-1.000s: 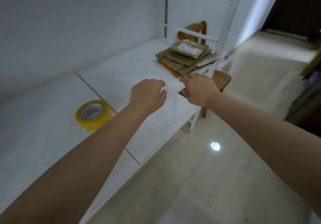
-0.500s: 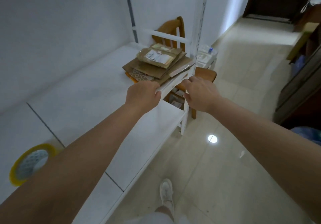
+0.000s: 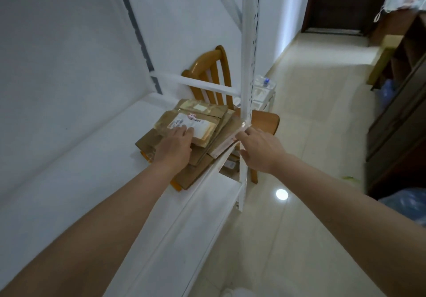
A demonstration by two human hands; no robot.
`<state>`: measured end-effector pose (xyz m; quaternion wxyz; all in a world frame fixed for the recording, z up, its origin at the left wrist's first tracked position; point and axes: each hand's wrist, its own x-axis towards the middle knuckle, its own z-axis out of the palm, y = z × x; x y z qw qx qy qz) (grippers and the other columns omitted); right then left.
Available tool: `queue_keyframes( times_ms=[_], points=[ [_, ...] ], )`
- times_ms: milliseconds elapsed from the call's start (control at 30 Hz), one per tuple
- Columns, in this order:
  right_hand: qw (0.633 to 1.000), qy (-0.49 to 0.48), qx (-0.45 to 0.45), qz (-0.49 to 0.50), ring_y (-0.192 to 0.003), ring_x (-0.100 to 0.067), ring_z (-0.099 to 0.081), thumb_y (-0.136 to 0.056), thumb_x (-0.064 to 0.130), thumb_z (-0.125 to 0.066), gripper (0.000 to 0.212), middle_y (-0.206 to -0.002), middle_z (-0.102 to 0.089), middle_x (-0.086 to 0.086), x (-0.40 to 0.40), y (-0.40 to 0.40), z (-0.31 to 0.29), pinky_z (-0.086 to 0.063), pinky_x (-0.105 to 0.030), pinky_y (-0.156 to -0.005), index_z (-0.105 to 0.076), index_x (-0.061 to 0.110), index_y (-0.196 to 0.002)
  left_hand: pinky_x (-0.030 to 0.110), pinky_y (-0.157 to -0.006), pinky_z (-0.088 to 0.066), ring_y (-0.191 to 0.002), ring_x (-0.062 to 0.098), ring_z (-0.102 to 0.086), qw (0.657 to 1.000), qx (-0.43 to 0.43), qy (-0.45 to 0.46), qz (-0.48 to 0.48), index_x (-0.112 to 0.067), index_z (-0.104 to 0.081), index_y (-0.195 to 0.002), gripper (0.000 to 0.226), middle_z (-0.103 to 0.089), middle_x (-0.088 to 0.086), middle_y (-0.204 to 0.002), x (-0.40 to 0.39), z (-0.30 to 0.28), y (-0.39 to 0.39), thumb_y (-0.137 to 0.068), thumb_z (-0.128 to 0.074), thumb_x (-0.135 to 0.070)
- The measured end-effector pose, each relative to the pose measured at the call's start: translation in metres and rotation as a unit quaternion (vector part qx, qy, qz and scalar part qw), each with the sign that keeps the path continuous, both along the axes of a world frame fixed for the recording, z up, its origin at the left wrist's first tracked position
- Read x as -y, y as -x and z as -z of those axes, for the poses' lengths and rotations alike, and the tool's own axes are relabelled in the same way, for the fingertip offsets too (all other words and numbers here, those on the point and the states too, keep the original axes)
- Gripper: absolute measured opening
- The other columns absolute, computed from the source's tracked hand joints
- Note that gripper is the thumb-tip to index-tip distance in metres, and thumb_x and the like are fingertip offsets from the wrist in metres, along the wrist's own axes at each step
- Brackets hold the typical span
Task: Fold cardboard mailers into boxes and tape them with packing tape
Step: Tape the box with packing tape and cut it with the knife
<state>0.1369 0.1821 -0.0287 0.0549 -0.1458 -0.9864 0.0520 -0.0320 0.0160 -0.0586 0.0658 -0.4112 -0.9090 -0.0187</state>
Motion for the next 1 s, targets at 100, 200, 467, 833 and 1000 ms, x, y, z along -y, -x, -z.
queue_keyframes(
  times_ms=[100, 200, 467, 833, 1000],
  points=[
    [0.999, 0.015, 0.03, 0.012, -0.106, -0.024, -0.053, -0.094, 0.028, -0.055, 0.04, -0.117, -0.055, -0.007, -0.02, -0.004, 0.001, -0.049, -0.034, -0.079, -0.047, 0.016, -0.131, 0.045, -0.112, -0.03, -0.147, 0.03, -0.012, 0.999, -0.01, 0.034, -0.021, -0.013, -0.015, -0.153, 0.067, -0.016, 0.012, -0.16, -0.017, 0.01, 0.008, -0.094, -0.048, -0.008],
    [0.998, 0.026, 0.052, 0.009, -0.105, -0.024, -0.052, -0.095, 0.025, -0.053, 0.039, -0.115, -0.053, -0.007, -0.035, -0.009, 0.003, -0.043, -0.03, -0.073, -0.046, 0.016, -0.133, 0.047, -0.115, -0.026, -0.148, 0.031, -0.008, 0.997, 0.015, 0.057, -0.053, -0.014, -0.01, -0.154, 0.067, -0.011, 0.012, -0.161, -0.031, 0.014, 0.007, -0.095, -0.041, -0.007],
    [0.999, 0.038, 0.033, -0.021, -0.11, -0.026, -0.052, -0.095, 0.029, -0.054, 0.045, -0.121, -0.053, -0.008, -0.05, -0.018, 0.003, -0.05, -0.037, -0.085, -0.044, 0.015, -0.136, 0.041, -0.118, -0.017, -0.148, 0.028, -0.016, 0.976, 0.008, -0.198, -0.091, -0.015, -0.032, -0.151, 0.061, -0.025, 0.009, -0.158, -0.015, -0.031, -0.01, -0.094, -0.042, 0.007],
    [0.914, 0.365, -0.168, -0.049, -0.126, -0.028, -0.047, -0.102, 0.041, -0.036, 0.049, -0.137, -0.049, -0.011, 0.04, 0.025, -0.012, -0.042, -0.046, -0.102, -0.038, 0.01, -0.14, 0.029, -0.066, -0.054, -0.069, 0.009, -0.062, 0.813, 0.088, -0.545, -0.184, -0.024, -0.052, -0.113, 0.019, -0.063, -0.007, -0.076, 0.111, -0.088, -0.108, -0.096, -0.057, -0.021],
    [0.815, 0.555, -0.151, -0.075, -0.128, -0.016, -0.044, -0.1, 0.057, -0.022, 0.056, -0.134, -0.052, 0.002, 0.113, 0.023, -0.022, -0.034, -0.032, -0.105, -0.045, 0.022, -0.137, 0.025, -0.062, -0.056, -0.068, 0.009, -0.065, 0.762, 0.165, -0.601, -0.176, -0.03, -0.053, -0.105, 0.018, -0.068, -0.007, -0.076, 0.174, -0.089, -0.156, -0.1, -0.05, -0.013]
  ],
)
